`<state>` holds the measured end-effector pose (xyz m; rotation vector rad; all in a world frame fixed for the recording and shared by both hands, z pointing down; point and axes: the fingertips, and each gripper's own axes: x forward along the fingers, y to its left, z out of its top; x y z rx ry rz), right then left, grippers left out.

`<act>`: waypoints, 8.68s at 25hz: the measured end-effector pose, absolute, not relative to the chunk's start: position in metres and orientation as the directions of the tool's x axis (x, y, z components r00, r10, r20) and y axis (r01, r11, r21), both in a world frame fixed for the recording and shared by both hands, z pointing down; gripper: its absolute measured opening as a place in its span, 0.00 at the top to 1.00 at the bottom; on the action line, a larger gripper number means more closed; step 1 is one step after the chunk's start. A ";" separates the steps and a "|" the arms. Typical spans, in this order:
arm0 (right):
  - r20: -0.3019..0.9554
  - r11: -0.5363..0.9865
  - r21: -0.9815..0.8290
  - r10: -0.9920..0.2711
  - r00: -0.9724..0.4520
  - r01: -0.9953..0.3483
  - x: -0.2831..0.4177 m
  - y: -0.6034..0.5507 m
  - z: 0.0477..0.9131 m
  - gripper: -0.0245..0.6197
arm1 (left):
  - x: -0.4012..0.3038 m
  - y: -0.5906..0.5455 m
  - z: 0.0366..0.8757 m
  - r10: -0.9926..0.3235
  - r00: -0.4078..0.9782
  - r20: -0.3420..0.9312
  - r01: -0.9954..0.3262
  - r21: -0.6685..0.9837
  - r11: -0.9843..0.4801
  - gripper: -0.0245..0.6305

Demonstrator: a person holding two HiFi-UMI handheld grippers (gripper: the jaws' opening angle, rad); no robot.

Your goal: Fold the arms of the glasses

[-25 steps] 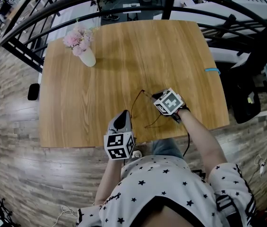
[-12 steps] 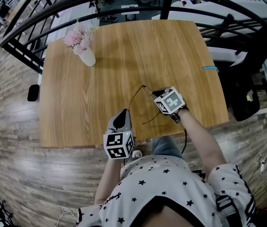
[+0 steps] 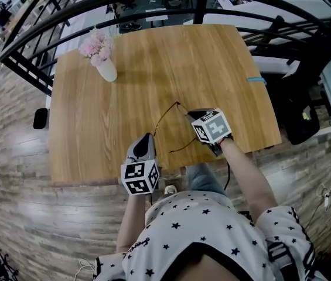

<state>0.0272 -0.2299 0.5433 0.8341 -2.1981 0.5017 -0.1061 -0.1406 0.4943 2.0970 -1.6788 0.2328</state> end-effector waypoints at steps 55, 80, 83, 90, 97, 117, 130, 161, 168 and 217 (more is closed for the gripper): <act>0.673 0.676 -0.121 -0.483 -0.561 -0.727 0.027 -0.185 0.475 0.91 | -0.068 -0.091 0.482 -0.669 0.641 0.375 -0.760 0.193 -0.621 0.93; 0.658 0.709 -0.119 -0.468 -0.590 -0.695 0.009 -0.182 0.466 0.91 | -0.024 -0.081 0.489 -0.393 0.817 0.422 -0.529 0.278 -0.802 0.93; 0.658 0.721 -0.114 -0.461 -0.595 -0.684 0.006 -0.179 0.466 0.91 | -0.020 -0.079 0.490 -0.362 0.828 0.429 -0.504 0.287 -0.814 0.94; 0.661 0.745 -0.114 -0.438 -0.610 -0.658 -0.003 -0.169 0.468 0.91 | -0.009 -0.076 0.493 -0.322 0.841 0.435 -0.475 0.310 -0.824 0.94; 0.659 0.753 -0.127 -0.422 -0.622 -0.645 -0.008 -0.162 0.470 0.91 | -0.001 -0.079 0.492 -0.318 0.847 0.426 -0.467 0.311 -0.828 0.94; 0.654 0.780 -0.143 -0.387 -0.649 -0.609 -0.024 -0.148 0.471 0.91 | 0.003 -0.100 0.482 -0.381 0.833 0.402 -0.512 0.299 -0.805 0.94; 0.649 0.777 -0.134 -0.400 -0.647 -0.615 -0.024 -0.150 0.470 0.91 | 0.002 -0.102 0.482 -0.393 0.828 0.401 -0.522 0.292 -0.801 0.94; 0.617 0.616 -0.110 -0.573 -0.539 -0.780 0.037 -0.195 0.460 0.91 | -0.061 -0.092 0.466 -0.715 0.646 0.268 -0.763 0.181 -0.621 0.77; 0.607 0.601 -0.115 -0.588 -0.535 -0.791 0.039 -0.203 0.453 0.91 | -0.057 -0.076 0.473 -0.724 0.635 0.270 -0.771 0.165 -0.615 0.71; 0.606 0.669 -0.136 -0.527 -0.596 -0.730 0.021 -0.177 0.450 0.91 | -0.076 -0.118 0.459 -0.843 0.468 0.265 -0.881 0.069 -0.468 0.93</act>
